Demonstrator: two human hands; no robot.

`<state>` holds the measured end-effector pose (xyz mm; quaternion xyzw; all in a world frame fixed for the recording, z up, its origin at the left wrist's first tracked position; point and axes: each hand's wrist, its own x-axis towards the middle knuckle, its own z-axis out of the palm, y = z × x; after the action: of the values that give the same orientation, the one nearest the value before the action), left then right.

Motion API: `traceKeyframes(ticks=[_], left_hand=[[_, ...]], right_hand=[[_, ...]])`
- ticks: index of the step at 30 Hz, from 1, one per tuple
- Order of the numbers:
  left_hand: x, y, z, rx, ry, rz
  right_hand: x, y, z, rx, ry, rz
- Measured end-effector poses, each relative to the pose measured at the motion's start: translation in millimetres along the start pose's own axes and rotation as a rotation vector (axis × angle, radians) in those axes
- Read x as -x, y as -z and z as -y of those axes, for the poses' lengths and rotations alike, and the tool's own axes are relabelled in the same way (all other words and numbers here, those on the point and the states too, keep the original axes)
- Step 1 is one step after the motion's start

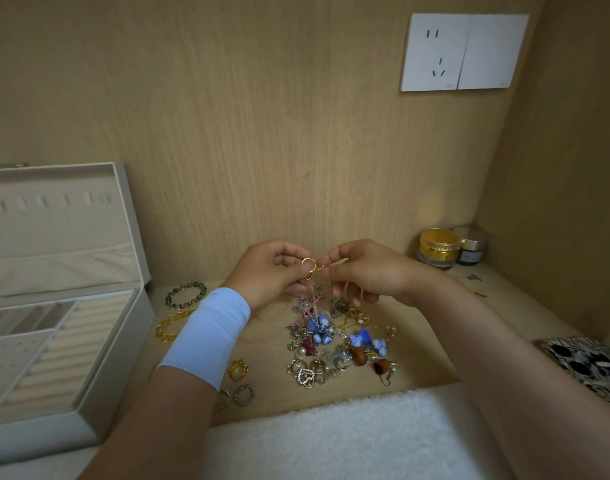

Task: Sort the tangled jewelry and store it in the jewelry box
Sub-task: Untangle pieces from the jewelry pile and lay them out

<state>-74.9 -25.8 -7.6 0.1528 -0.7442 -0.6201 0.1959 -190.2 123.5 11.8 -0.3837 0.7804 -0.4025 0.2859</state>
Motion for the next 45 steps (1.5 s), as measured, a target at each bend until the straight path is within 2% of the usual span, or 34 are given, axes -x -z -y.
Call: traceKeyframes(ticks=[3,12,16,22,29,37,45], left_hand=[[-1,0,-1,-0.051,-0.033,-0.034],[1,5,-6,-0.156,-0.108,-0.155],[3,4,-9,-0.226,-0.151,-0.144],[3,4,-13,-0.168,-0.147,-0.156],[3,-1,-18,0.01,-0.008,-0.189],[5,-2,-24,0.036,0.039,-0.21],[3,2,-22,-0.094,0.015,-0.253]], right_hand=[[4,-5,2,0.063,0.004,0.068],[5,2,5,0.034,0.103,-0.088],[6,3,7,0.036,0.109,-0.051],[9,8,9,0.031,0.096,0.028],[12,7,10,0.023,0.12,0.123],[0,-16,6,-0.159,0.098,-0.006],[0,-9,6,-0.106,0.112,-0.108]])
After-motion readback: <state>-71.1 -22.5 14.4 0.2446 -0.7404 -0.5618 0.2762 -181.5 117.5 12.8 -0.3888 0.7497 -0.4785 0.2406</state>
